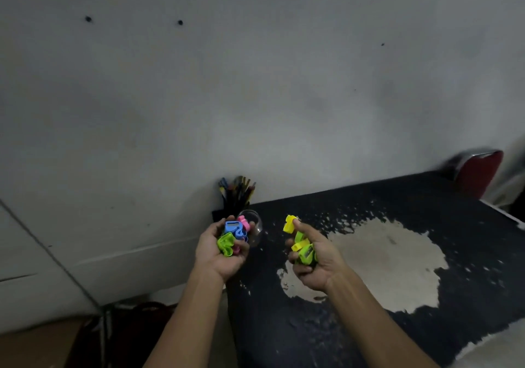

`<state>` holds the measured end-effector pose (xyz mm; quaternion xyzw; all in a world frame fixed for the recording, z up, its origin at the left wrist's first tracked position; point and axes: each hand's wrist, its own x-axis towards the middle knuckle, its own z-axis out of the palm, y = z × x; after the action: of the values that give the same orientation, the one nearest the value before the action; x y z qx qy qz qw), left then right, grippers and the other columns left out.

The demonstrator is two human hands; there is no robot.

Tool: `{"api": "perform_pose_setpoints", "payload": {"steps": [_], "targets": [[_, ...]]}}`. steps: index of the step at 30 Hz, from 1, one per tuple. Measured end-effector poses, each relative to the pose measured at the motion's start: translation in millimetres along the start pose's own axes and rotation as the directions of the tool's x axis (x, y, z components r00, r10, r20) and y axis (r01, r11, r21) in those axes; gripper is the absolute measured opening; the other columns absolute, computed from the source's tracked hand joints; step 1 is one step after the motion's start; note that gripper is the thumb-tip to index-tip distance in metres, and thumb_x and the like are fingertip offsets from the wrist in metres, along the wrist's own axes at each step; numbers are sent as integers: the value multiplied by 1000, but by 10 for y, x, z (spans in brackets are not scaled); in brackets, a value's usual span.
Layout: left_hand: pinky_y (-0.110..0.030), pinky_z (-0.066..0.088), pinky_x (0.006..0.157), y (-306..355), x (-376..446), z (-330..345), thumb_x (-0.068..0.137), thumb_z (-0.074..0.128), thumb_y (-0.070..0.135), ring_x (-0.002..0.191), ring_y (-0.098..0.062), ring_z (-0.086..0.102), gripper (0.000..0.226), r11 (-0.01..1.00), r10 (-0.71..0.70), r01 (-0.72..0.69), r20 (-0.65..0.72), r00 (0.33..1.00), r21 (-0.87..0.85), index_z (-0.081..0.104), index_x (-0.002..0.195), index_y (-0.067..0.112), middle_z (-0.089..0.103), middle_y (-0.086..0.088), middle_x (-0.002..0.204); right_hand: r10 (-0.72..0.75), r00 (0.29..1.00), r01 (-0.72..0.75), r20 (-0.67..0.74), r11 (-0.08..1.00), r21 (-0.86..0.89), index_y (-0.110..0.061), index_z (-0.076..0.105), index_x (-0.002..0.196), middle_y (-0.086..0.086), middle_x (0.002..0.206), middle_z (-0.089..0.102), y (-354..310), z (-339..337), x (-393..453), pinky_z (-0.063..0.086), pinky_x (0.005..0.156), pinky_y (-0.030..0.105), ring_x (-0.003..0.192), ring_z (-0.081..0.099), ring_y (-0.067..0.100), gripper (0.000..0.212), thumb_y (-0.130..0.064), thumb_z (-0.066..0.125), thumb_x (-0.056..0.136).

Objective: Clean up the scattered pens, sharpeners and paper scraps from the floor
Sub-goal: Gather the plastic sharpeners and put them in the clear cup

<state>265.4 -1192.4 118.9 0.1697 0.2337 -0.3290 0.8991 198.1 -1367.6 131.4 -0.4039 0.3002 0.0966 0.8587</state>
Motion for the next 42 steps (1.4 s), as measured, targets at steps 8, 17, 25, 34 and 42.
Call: {"api": "perform_pose_setpoints", "payload": {"steps": [8,17,25,34,42], "targets": [[-21,41,31,229,505,-55,92,49,25,59,-27,68,48,992,54,-61,-68,996,-106,48,138,14,58,-17,123,-72,987,19,-144,940,-341,-16,67,81,2,65,58,-233,74,780,23,32,17,44,47,14,20,-32,78,76],[-15,36,31,774,961,-54,93,45,24,92,-27,60,28,996,48,-55,-112,993,-63,63,89,3,67,-19,90,-435,896,101,-86,388,-916,-20,73,73,-2,69,68,-83,320,1882,52,63,36,68,65,18,31,-46,82,59],[-15,36,33,1124,1263,-225,93,46,24,92,-27,61,42,996,67,-75,-156,985,-45,71,64,6,70,-15,81,-429,903,-82,-10,-150,-985,-21,66,113,8,113,66,11,461,2454,54,82,37,103,63,33,46,-50,64,77],[-13,36,36,1237,1395,-228,89,49,22,91,-27,61,30,993,96,-107,-201,975,-46,69,71,8,68,-15,86,-633,757,195,160,-15,-981,-23,73,85,3,84,72,-44,575,2562,53,68,33,82,68,27,30,-50,73,73],[-14,36,35,1359,1428,-208,90,48,22,88,-27,61,22,991,122,-132,-226,966,-27,64,81,9,68,-17,88,-723,466,425,510,-322,-846,-19,66,75,-2,79,65,317,392,2871,46,46,26,59,63,18,28,-46,65,81]]}}
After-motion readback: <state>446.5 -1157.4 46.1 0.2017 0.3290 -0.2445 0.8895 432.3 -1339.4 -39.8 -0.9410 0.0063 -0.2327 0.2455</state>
